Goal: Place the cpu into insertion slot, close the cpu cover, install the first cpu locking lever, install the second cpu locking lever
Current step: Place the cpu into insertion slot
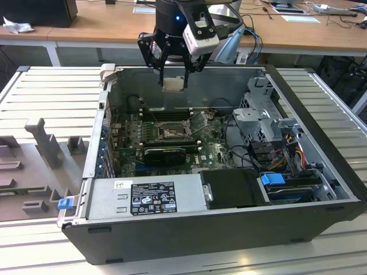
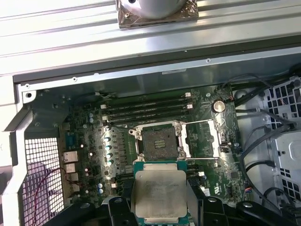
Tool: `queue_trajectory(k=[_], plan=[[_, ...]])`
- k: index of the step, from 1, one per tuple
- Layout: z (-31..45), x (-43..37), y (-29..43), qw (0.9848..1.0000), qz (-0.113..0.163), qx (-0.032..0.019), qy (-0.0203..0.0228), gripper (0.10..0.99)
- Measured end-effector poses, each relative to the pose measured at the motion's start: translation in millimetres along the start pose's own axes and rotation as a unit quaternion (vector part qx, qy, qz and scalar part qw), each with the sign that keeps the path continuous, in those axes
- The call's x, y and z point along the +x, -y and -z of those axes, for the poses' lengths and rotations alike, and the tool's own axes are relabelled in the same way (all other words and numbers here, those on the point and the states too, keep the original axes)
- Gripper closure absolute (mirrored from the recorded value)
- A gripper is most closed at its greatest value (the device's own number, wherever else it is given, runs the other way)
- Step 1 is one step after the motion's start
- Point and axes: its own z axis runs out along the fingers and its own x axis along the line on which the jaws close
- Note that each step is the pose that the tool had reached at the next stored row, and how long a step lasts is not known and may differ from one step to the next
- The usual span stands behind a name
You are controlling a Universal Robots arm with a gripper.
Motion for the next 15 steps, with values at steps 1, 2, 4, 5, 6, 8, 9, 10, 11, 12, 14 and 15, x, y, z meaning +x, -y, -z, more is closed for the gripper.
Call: queue_trajectory(k=[1, 2, 4, 5, 6, 8, 9, 10, 11, 12, 14, 15], plan=[[0.0, 0.0, 0.0, 1.0000, -0.001, 0.0000, 0.0001, 0.557], [0.0, 0.0, 0.0, 1.0000, -0.001, 0.0000, 0.0001, 0.557], [0.0, 0.0, 0.0, 1.0000, -0.003, 0.0000, 0.0003, 0.557], [0.0, 0.0, 0.0, 1.0000, -0.005, 0.0000, 0.0004, 0.557], [0.0, 0.0, 0.0, 1.0000, -0.006, -0.0001, 0.0005, 0.557], [0.0, 0.0, 0.0, 1.0000, -0.008, -0.0001, 0.0007, 0.557], [0.0, 0.0, 0.0, 1.0000, -0.009, -0.0001, 0.0008, 0.557], [0.0, 0.0, 0.0, 1.0000, -0.010, -0.0002, 0.0009, 0.557], [0.0, 0.0, 0.0, 0.9999, -0.011, -0.0002, 0.0010, 0.557], [0.0, 0.0, 0.0, 0.9999, -0.012, -0.0002, 0.0011, 0.557], [0.0, 0.0, 0.0, 0.9999, -0.016, -0.0003, 0.0014, 0.557], [0.0, 0.0, 0.0, 0.9998, -0.019, -0.0004, 0.0017, 0.557]])
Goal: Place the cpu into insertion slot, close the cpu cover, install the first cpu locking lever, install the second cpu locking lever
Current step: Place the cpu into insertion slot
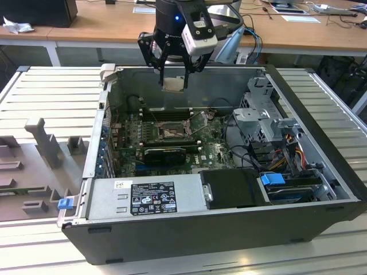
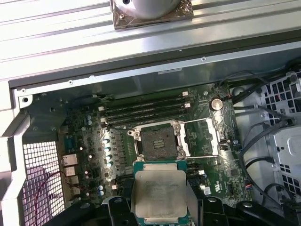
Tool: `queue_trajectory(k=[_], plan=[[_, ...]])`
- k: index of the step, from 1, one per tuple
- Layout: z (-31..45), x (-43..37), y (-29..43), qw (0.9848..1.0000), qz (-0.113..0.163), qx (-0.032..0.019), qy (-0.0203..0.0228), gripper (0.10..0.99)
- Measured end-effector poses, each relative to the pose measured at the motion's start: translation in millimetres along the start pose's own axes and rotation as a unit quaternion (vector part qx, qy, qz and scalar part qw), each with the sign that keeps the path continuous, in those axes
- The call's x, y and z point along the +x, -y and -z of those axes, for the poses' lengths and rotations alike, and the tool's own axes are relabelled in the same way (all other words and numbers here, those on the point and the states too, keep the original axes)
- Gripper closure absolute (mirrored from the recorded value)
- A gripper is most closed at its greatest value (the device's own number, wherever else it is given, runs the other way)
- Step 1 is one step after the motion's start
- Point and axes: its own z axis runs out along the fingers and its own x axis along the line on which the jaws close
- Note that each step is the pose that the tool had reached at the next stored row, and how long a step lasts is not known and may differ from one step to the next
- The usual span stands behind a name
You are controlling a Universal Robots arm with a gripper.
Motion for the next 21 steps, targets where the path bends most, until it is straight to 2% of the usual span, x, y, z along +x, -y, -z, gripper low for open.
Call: queue_trajectory(k=[10, 21], plan=[[-0.2, 0.0, 0.0, 0.9990, -0.044, -0.0008, 0.0039, 0.557], [-0.2, 0.0, 0.0, 0.9967, -0.081, -0.0015, 0.0073, 0.557]])
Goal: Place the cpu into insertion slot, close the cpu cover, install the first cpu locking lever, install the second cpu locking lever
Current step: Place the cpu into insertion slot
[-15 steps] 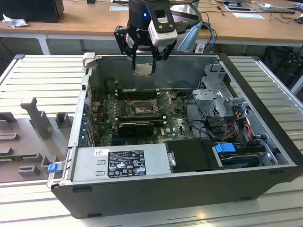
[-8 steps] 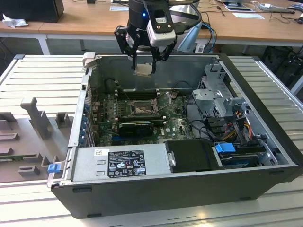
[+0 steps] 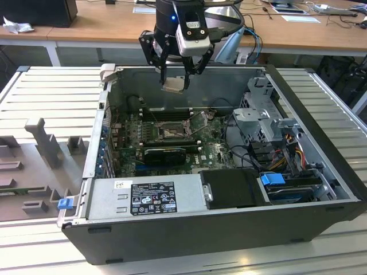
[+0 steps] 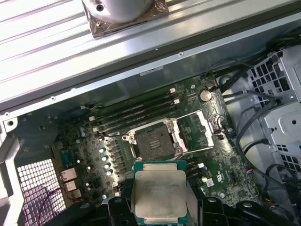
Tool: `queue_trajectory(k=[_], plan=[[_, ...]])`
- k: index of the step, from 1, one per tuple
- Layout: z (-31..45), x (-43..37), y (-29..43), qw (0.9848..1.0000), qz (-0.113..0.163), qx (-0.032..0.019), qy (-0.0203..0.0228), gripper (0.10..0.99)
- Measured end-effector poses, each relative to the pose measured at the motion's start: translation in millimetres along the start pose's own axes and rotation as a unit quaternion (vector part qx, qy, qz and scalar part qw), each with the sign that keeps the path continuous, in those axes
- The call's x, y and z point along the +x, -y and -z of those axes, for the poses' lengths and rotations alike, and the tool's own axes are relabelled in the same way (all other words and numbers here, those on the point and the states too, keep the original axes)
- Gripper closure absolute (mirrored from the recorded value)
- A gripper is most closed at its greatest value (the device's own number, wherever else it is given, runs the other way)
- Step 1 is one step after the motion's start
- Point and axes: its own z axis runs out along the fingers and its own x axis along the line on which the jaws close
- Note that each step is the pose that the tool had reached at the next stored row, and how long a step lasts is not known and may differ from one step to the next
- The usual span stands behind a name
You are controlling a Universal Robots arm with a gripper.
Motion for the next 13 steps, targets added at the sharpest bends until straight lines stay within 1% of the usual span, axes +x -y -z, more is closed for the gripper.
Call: queue_trajectory(k=[2, 4, 13], plan=[[0.0, 0.0, 0.0, 0.9999, -0.015, -0.0003, 0.0013, 0.557], [-0.1, 0.0, 0.0, 0.9994, -0.033, -0.0006, 0.0030, 0.557], [-0.1, 0.0, 0.0, 0.9979, -0.064, -0.0012, 0.0058, 0.557]])
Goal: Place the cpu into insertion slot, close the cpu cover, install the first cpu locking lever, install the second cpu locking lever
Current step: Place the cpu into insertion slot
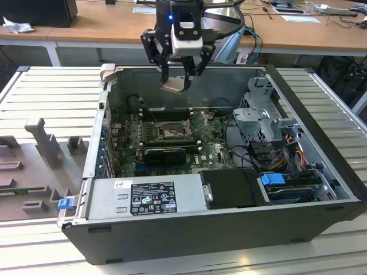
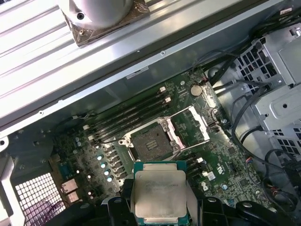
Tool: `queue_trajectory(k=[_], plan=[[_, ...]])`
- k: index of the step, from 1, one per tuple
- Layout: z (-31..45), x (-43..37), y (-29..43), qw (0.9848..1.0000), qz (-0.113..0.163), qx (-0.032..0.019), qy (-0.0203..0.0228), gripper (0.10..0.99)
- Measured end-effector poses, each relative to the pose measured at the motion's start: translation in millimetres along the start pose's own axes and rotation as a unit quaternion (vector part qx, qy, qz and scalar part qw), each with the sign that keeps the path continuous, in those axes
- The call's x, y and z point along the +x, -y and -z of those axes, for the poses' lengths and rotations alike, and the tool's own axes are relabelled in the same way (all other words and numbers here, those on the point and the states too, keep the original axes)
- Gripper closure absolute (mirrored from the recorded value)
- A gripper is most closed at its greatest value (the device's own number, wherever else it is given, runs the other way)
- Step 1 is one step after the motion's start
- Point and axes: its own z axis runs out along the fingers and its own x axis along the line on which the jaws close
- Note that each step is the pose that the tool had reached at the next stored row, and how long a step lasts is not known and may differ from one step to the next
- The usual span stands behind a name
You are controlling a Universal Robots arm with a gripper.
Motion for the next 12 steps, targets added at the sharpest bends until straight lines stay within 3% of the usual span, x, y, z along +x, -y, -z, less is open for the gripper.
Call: queue_trajectory(k=[7, 12], plan=[[0.0, 0.0, 0.0, 0.9998, -0.020, -0.0004, 0.0018, 0.557], [0.0, 0.0, 0.0, 0.9987, -0.051, -0.0009, 0.0046, 0.557]])
